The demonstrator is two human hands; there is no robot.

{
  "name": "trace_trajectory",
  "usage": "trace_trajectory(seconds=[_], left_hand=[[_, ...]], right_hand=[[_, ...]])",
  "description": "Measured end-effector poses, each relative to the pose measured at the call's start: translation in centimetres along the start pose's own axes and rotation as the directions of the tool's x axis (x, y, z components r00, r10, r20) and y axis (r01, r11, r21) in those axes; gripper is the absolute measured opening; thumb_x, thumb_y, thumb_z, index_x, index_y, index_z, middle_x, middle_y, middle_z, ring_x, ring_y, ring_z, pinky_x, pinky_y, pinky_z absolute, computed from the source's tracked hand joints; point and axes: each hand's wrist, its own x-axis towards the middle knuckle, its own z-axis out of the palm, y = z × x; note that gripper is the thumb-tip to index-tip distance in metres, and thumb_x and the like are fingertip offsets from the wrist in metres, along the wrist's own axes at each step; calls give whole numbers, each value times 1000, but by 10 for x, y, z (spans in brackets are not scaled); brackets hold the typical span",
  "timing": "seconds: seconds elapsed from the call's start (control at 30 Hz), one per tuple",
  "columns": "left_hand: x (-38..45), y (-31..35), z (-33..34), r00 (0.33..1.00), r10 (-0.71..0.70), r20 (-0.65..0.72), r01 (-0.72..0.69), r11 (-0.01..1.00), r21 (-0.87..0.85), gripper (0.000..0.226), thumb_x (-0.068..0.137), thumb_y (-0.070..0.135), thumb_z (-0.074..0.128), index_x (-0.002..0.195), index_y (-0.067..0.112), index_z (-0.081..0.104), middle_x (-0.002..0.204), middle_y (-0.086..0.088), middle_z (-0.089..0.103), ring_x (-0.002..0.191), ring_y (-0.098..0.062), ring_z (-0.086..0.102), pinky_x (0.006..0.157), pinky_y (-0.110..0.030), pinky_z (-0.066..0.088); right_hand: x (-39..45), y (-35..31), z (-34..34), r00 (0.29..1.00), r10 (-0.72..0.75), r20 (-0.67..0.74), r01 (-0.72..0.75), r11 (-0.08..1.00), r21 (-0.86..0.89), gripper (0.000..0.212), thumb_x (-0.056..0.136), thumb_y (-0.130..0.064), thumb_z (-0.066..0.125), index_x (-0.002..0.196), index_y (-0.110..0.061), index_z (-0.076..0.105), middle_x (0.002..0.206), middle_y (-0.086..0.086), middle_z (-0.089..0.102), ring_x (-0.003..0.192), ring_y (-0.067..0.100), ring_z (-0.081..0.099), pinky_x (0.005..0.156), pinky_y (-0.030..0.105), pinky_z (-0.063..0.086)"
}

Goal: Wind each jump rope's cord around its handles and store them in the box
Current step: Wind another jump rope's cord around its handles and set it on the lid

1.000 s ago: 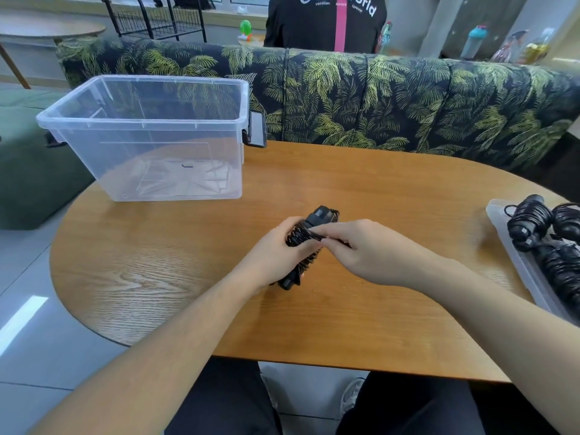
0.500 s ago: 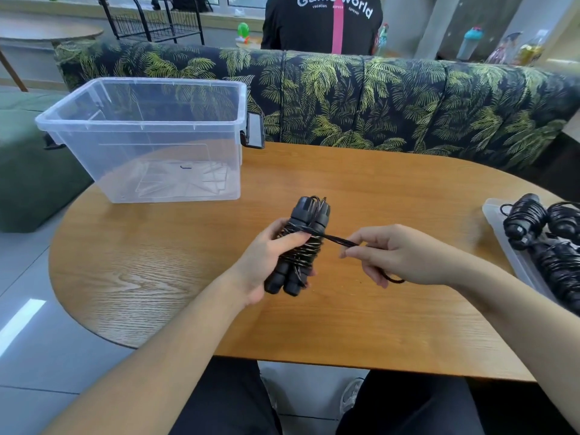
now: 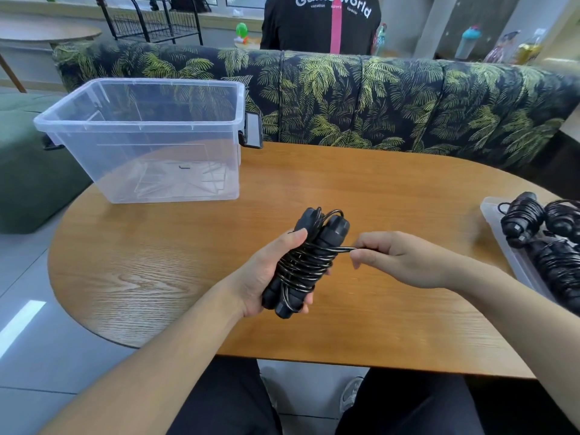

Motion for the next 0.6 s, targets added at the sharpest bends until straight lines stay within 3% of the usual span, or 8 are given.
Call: trace_trajectory(seconds=[0.13,0.23,0.33,0.43,0.53,0.6], left_hand=[[1,2,-4,1000,23,0,-23,998,57,67,89,53,60,136,6,51,105,-17,69,61,-29,64,63,-38,55],[4,3,-3,990,101,-95,-98,994,40,45,89,43,67,122,14,57,105,-20,69,64,-34,65,62,-40,57],[11,2,-6,945,172,-277,-169,985,38,36,88,34,69,114,13,55,102,-20,69,65,-38,66,56,-39,55],[16,1,-11,874,252,-415,-247,967,69,37,84,32,80,106,15,55,95,-18,71,66,-40,68,61,-44,57],[16,1,-11,821,339,-459,-306,941,146,38,78,31,77,103,15,53,86,-12,70,67,-40,69,60,-46,59],[18,-1,-9,792,400,-460,-335,916,220,37,80,26,77,103,15,51,85,-12,70,69,-39,69,58,-43,58]], right_hand=[[3,8,2,992,-115,-54,112,992,-57,37,97,-58,40,93,-24,57,77,-17,51,71,5,46,66,20,38],[9,14,4,979,-169,-114,143,969,-201,42,101,-57,34,105,-24,60,96,-16,53,97,6,49,85,22,40],[13,21,7,971,-86,-222,27,966,-256,48,98,-59,34,131,-33,58,135,-11,48,130,10,38,109,31,33],[10,22,13,882,-70,-465,-53,967,-247,44,97,-48,48,139,-36,54,144,-8,40,134,14,33,110,33,28],[7,17,21,773,115,-624,-112,993,44,26,97,-36,59,123,-34,60,123,-7,55,108,10,53,91,26,45],[7,10,26,753,363,-549,-148,906,396,21,98,-44,58,113,-31,57,110,0,67,90,10,64,80,35,56]])
